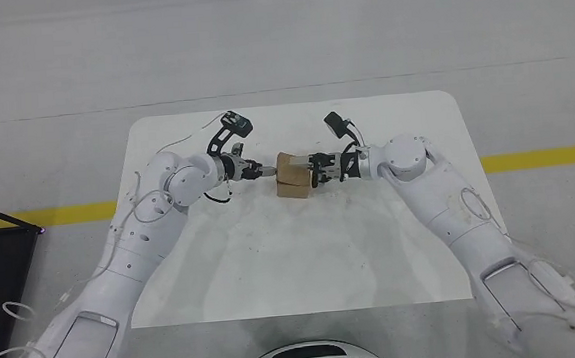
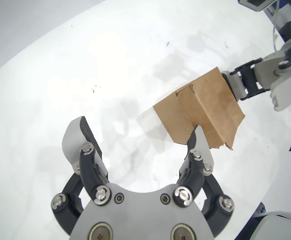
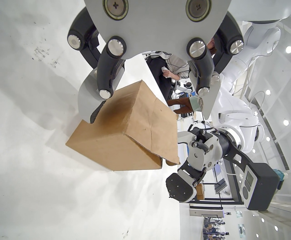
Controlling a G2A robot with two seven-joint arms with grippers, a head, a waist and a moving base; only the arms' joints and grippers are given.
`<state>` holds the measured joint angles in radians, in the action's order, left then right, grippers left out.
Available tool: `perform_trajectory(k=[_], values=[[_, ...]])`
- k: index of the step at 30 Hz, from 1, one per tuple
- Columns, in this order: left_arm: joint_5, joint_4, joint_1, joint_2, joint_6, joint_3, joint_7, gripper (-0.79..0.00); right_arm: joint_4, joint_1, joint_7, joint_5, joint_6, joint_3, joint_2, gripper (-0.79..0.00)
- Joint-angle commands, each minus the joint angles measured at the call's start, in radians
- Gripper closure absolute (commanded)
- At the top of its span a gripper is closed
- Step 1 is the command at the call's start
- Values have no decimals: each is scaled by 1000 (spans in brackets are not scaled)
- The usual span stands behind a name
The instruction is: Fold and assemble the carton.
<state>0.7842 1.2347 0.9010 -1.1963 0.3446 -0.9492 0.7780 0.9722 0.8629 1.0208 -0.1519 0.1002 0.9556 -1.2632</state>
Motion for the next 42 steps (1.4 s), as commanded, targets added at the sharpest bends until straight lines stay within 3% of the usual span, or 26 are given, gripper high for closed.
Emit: perform_trajectory(k=[1, 11, 19, 30, 36, 39, 42], values=[[-18, -23, -14, -9, 5, 18, -13, -767, -9, -5, -2, 5, -1, -3, -1, -730], [-62, -72, -48, -27, 29, 46, -40, -779, -25, -23, -10, 21, 1, -22, -9, -739], [-43, -91, -55, -29, 24, 51, -26, -773, -32, -25, -14, 21, 1, -24, -11, -770], [-11, -72, -55, -25, 14, 42, -11, -763, -35, -27, -20, 29, -10, -29, -13, -748], [11, -48, -50, -21, 4, 32, -4, -736, -39, -29, -22, 32, -13, -31, -14, -720], [15, -39, -47, -20, 3, 29, 0, -668, -41, -31, -20, 33, -13, -33, -15, -696], [18, -33, -45, -19, 4, 28, 2, -650, -44, -32, -18, 32, -13, -33, -16, -677]])
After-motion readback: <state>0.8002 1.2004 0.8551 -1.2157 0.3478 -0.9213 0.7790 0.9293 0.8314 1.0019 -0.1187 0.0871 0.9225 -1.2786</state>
